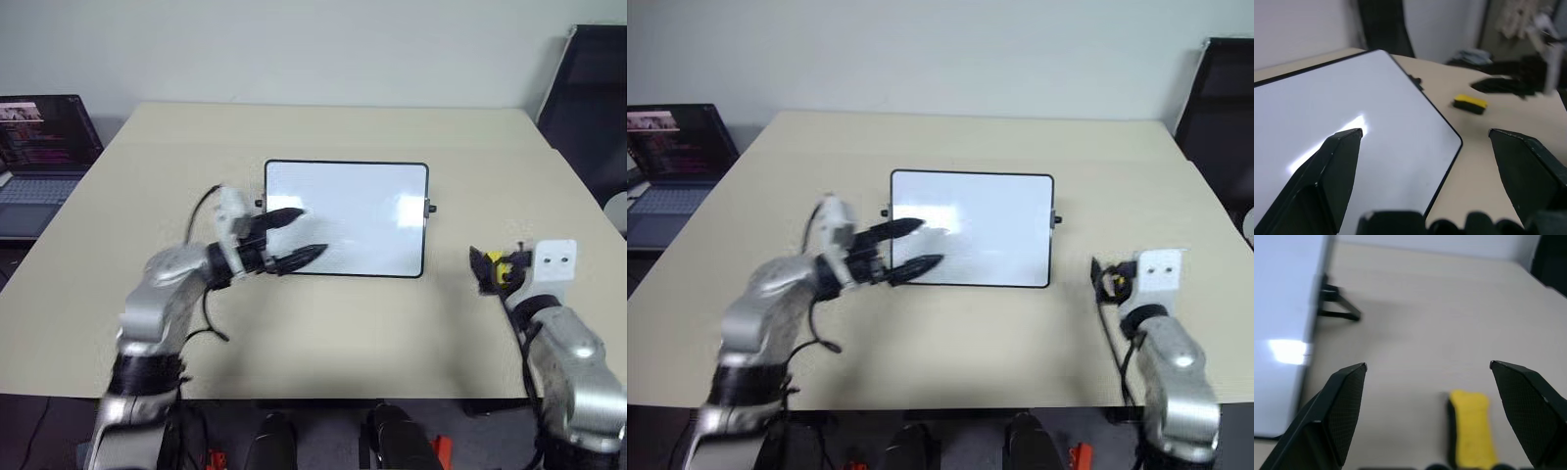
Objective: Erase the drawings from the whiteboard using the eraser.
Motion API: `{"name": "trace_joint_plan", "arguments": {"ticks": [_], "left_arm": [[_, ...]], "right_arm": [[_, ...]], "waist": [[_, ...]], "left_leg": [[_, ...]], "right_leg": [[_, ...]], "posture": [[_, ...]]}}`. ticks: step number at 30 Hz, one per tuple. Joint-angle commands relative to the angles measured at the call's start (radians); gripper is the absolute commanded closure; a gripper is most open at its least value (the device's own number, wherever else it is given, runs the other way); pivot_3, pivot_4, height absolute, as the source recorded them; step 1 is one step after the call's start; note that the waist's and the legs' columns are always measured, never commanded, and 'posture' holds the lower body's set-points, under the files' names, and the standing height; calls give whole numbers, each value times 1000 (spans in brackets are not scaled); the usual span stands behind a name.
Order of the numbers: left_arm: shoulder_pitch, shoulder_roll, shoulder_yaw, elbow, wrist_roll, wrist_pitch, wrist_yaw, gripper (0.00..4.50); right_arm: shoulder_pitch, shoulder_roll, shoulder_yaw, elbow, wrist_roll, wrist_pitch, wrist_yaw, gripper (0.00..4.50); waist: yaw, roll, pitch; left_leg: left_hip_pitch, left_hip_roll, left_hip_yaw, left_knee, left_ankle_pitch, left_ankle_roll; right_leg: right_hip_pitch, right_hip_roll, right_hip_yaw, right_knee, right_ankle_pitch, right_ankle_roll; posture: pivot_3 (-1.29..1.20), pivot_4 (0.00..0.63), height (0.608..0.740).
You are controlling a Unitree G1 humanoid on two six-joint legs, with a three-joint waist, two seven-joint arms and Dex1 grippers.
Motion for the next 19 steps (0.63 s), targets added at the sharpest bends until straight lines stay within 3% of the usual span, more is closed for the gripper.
{"name": "trace_joint_plan", "arguments": {"ticks": [1,4,8,15,19], "left_arm": [[207,-45,118,-168,-51,41,155,0],[357,-114,129,-179,37,-67,252,0],[372,-177,131,-132,169,-208,407,0],[368,-207,108,-88,223,-304,498,0],[358,-209,72,-87,223,-310,499,0]], "right_arm": [[145,69,96,-40,-42,-255,-38,70],[242,106,96,40,-39,-443,-37,70],[266,119,2,140,31,-538,-42,70],[252,71,-33,171,58,-561,-14,70],[222,42,-44,171,76,-531,-9,70]], "waist": [[-2,0,0],[0,0,0],[18,-8,1],[6,-4,-2],[7,-7,-4]], "left_leg": [[0,0,0,0,0,0],[1,-1,4,0,-1,-1],[2,-2,3,5,-5,-9],[-6,-2,12,4,-7,-12],[-5,-3,22,5,-6,-10]], "right_leg": [[-1,0,0,0,0,0],[2,-3,2,-3,0,0],[1,-5,1,-10,0,-1],[11,-13,0,-52,2,-3],[9,-21,0,-53,2,-4]], "posture": [[0,150,740],[0,150,740],[0,150,740],[0,150,740],[0,150,740]]}}
